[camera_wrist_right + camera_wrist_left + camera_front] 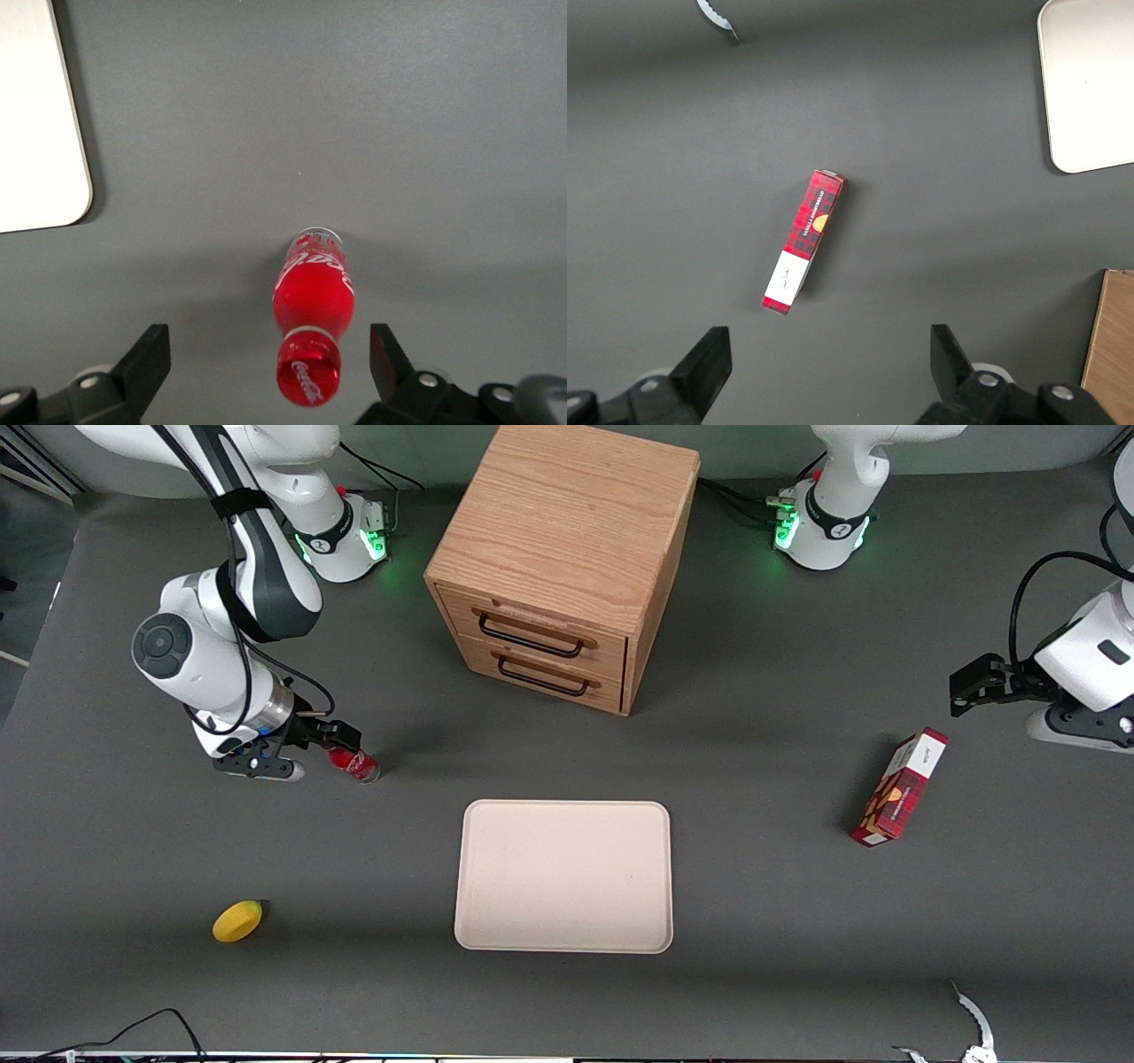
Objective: Place coke bottle on tray
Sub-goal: 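Close the right gripper around the bottle's cap end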
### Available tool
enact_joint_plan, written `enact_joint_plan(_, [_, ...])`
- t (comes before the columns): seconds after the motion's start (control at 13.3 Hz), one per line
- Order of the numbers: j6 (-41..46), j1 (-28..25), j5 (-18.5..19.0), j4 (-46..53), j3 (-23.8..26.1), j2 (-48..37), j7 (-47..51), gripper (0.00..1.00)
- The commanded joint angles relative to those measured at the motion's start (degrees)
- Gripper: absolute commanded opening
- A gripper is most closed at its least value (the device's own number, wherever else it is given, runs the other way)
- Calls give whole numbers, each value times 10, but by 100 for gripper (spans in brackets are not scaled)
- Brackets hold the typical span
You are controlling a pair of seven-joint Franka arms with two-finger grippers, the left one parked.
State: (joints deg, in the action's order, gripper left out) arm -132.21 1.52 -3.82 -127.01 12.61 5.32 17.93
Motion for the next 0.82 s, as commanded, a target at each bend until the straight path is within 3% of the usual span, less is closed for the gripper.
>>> enact_joint_plan(0.0, [-17, -2, 25, -17, 0, -7, 19, 100])
enact_joint_plan(0.15, [-18, -1, 31, -31, 0, -12, 19, 98])
enact_joint_plan(0.22, [-20, -1, 31, -37, 0, -15, 19, 90])
enact_joint_plan(0.3, [-23, -1, 32, -40, 0, -18, 19, 78])
enact_joint_plan(0.38, [-23, -1, 32, -42, 0, -19, 19, 60])
enact_joint_plan(0.45, [-23, -2, 33, -42, 0, -21, 18, 34])
enact_joint_plan(0.6, [-20, -2, 53, -40, 2, -22, 18, 2])
enact_joint_plan(0.75, [-17, -1, 55, -35, 4, -29, 18, 0])
